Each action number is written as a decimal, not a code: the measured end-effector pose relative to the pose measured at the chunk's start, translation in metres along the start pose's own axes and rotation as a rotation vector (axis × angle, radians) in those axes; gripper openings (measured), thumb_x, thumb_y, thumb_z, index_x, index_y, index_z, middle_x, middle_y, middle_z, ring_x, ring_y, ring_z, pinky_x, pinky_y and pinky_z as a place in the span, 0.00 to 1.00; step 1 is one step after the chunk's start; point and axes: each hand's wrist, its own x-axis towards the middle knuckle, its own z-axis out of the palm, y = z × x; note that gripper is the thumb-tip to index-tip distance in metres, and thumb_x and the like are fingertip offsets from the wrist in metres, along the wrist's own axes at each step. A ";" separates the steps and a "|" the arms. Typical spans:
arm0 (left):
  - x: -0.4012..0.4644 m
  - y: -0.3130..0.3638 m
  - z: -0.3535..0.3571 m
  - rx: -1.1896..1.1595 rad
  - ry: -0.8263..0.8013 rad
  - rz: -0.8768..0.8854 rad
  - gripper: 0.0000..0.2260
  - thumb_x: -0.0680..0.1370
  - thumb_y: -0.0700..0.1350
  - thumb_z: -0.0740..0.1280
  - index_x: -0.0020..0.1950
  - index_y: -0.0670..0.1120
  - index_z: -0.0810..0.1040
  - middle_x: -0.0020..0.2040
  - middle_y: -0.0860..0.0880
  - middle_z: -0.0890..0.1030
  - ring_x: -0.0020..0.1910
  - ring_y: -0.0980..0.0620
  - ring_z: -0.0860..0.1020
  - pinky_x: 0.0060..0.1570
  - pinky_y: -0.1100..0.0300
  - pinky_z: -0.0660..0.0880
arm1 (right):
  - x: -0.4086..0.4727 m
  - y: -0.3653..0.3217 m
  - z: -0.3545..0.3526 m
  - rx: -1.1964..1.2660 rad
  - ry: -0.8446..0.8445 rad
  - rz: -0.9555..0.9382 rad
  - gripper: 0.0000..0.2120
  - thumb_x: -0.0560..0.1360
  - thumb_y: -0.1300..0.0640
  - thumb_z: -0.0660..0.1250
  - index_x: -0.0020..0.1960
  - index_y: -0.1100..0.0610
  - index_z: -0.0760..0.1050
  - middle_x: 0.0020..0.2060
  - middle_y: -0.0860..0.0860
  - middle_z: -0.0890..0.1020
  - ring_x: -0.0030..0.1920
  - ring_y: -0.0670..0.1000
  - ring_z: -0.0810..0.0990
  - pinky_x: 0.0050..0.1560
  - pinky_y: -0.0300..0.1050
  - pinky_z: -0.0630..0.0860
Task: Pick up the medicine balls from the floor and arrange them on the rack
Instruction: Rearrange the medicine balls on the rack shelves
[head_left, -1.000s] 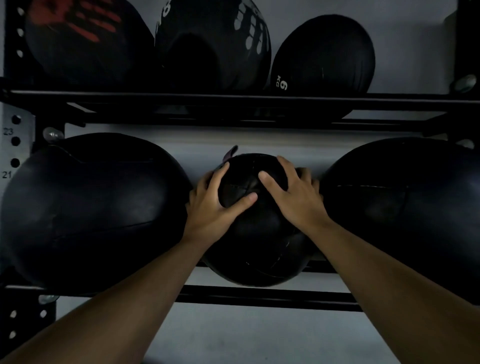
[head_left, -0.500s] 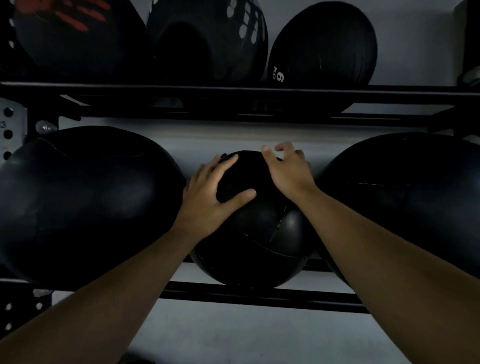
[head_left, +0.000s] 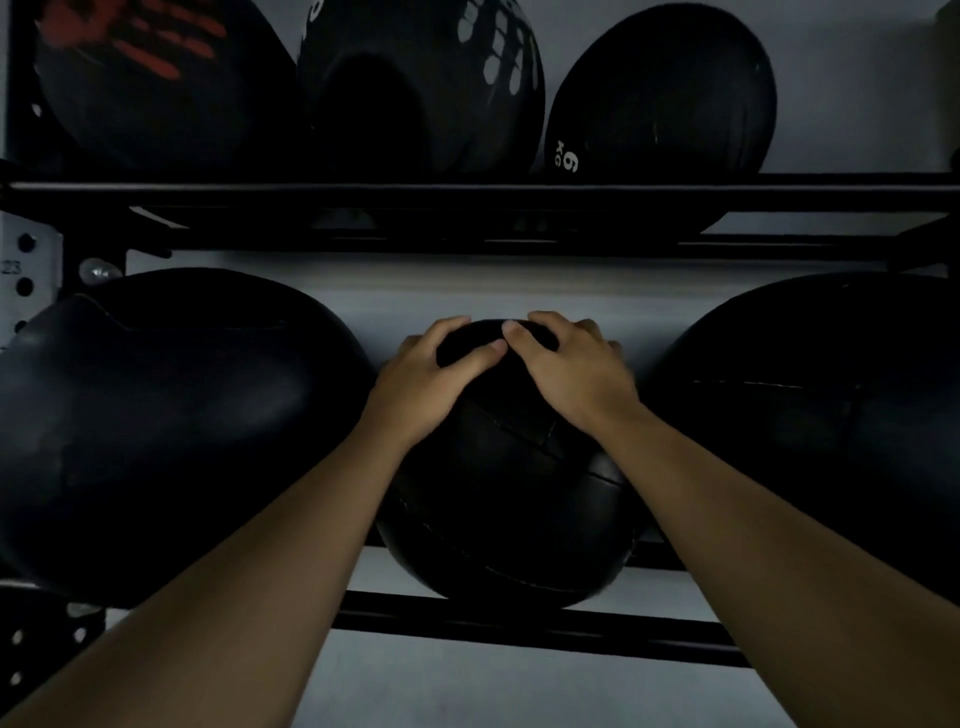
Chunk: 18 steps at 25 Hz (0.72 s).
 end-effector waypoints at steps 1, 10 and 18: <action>-0.003 -0.003 0.002 0.006 0.023 0.005 0.35 0.66 0.77 0.64 0.72 0.70 0.73 0.72 0.54 0.76 0.71 0.48 0.76 0.71 0.47 0.73 | -0.004 0.003 0.004 0.007 0.023 0.001 0.35 0.75 0.25 0.50 0.78 0.37 0.67 0.75 0.55 0.71 0.76 0.65 0.66 0.74 0.67 0.64; -0.011 -0.003 0.000 0.058 0.027 0.002 0.34 0.69 0.78 0.62 0.73 0.70 0.71 0.73 0.53 0.74 0.74 0.46 0.73 0.73 0.43 0.72 | -0.019 0.014 -0.001 0.109 0.033 -0.104 0.28 0.80 0.30 0.57 0.77 0.38 0.70 0.76 0.53 0.71 0.77 0.62 0.66 0.76 0.65 0.64; -0.017 0.009 -0.077 0.705 -0.074 0.106 0.26 0.84 0.66 0.51 0.81 0.60 0.67 0.81 0.49 0.70 0.81 0.42 0.65 0.79 0.40 0.51 | -0.032 -0.026 -0.008 -0.144 0.018 -0.114 0.27 0.83 0.36 0.52 0.77 0.45 0.69 0.75 0.58 0.72 0.74 0.67 0.70 0.74 0.66 0.67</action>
